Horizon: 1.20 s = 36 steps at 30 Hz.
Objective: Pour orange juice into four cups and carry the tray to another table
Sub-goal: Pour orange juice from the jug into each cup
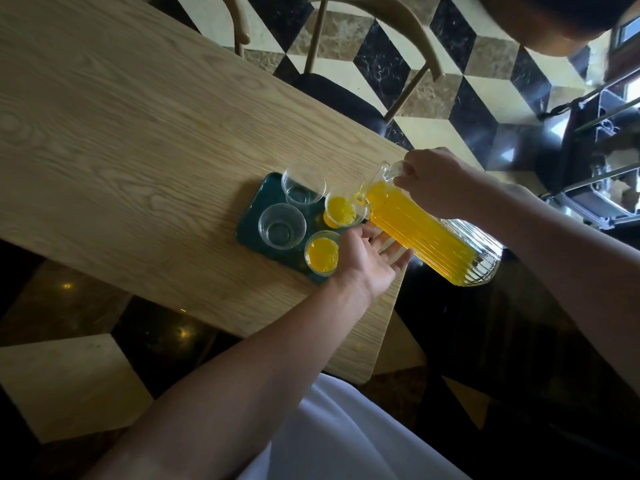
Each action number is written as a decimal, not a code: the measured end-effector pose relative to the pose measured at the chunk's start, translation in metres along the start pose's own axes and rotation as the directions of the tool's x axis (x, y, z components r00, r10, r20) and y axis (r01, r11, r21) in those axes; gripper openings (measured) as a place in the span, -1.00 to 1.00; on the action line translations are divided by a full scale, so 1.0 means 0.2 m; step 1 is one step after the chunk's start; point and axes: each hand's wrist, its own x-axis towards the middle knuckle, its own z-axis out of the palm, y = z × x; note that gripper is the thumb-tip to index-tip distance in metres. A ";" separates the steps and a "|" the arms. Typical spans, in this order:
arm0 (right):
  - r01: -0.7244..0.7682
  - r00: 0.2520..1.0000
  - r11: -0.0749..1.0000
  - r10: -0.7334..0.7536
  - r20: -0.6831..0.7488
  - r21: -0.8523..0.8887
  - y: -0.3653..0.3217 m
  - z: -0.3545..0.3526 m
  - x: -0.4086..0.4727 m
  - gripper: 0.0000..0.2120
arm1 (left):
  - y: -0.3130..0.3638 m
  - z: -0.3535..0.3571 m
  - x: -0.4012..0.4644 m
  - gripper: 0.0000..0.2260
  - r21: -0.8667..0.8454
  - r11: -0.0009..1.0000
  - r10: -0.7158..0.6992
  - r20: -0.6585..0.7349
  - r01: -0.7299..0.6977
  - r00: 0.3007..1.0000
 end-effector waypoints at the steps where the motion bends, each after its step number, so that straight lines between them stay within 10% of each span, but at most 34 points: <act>1: -0.013 1.000 1.000 0.012 0.025 0.028 0.00 -0.01 0.00 -0.72 | 0.00 0.00 0.00 -0.82 0.000 1.000 -0.002 0.003 0.002 1.000; 4: 0.062 0.994 0.988 -0.073 -0.077 -0.142 0.00 -0.02 -0.01 -0.72 | 0.01 0.01 -0.02 -0.81 0.008 1.000 -0.003 0.024 0.003 1.000; 19: 0.167 0.908 0.953 -0.048 -0.416 0.254 0.09 -0.04 -0.19 -0.75 | 0.14 0.14 -0.17 -0.41 0.300 0.942 0.150 0.015 -0.148 0.989; 26: 0.305 0.809 0.839 0.022 -0.587 0.451 0.12 0.16 -0.35 -0.80 | 0.14 0.09 -0.25 -0.70 0.549 0.778 0.318 0.076 -0.306 0.945; 36: 0.458 0.743 0.722 0.009 -0.669 0.519 0.07 0.47 -0.43 -0.82 | 0.14 -0.12 -0.33 -0.62 0.752 0.496 0.496 0.164 -0.434 0.853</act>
